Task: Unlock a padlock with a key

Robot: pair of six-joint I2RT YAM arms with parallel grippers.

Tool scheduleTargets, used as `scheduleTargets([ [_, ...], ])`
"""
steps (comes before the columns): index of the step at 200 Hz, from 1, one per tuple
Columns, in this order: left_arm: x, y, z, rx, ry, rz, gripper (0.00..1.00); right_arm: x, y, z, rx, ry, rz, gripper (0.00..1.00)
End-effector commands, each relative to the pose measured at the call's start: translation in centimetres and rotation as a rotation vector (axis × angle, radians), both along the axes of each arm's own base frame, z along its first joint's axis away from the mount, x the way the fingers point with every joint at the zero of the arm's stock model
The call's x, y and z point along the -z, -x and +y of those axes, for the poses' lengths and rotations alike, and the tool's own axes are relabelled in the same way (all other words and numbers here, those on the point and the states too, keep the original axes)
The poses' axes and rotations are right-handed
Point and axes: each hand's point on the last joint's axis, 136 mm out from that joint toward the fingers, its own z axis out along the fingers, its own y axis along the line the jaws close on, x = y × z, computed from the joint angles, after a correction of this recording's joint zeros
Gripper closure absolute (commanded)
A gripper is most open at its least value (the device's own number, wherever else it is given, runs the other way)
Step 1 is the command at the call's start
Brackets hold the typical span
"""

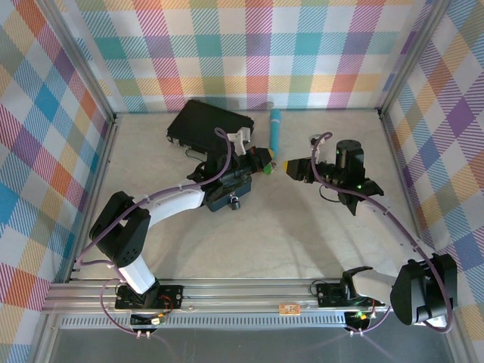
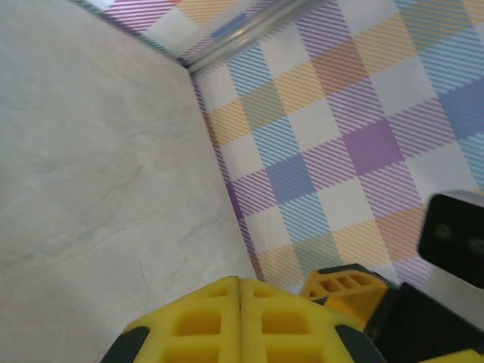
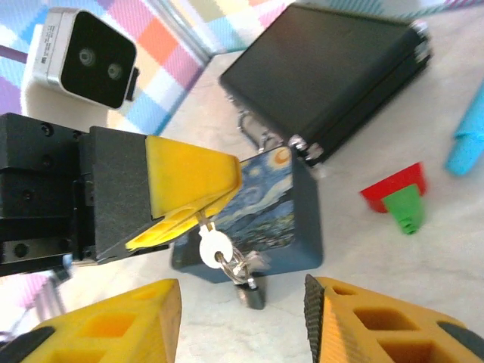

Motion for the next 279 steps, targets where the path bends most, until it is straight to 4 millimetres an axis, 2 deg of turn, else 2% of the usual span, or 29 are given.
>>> scheduleTargets([
  [1, -5.5, 1.7, 0.3, 0.072, 0.071, -0.243, 1.00, -3.3, 1.7, 1.6, -0.136, -0.193, -0.018, 0.53],
  [54, -6.6, 3.0, 0.0, 0.138, 0.071, -0.312, 1.00, -3.8, 2.1, 2.3, -0.211, -0.279, -0.055, 0.54],
  [118, -7.2, 3.7, -0.1, 0.155, 0.103, -0.327, 1.00, -4.5, 2.6, 2.9, -0.281, -0.363, -0.083, 0.67],
  [166, -7.4, 3.8, -0.1, 0.152, 0.118, -0.332, 1.00, -3.7, 2.8, 3.2, -0.277, -0.384, -0.060, 0.69],
  [234, -8.0, 4.0, -0.1, 0.150, 0.141, -0.340, 1.00, -3.4, 2.4, 3.8, -0.286, -0.408, -0.051, 0.72],
  [279, -7.9, 4.0, 0.0, 0.142, 0.157, -0.331, 1.00, -3.3, 2.1, 3.8, -0.279, -0.417, -0.048, 0.90],
])
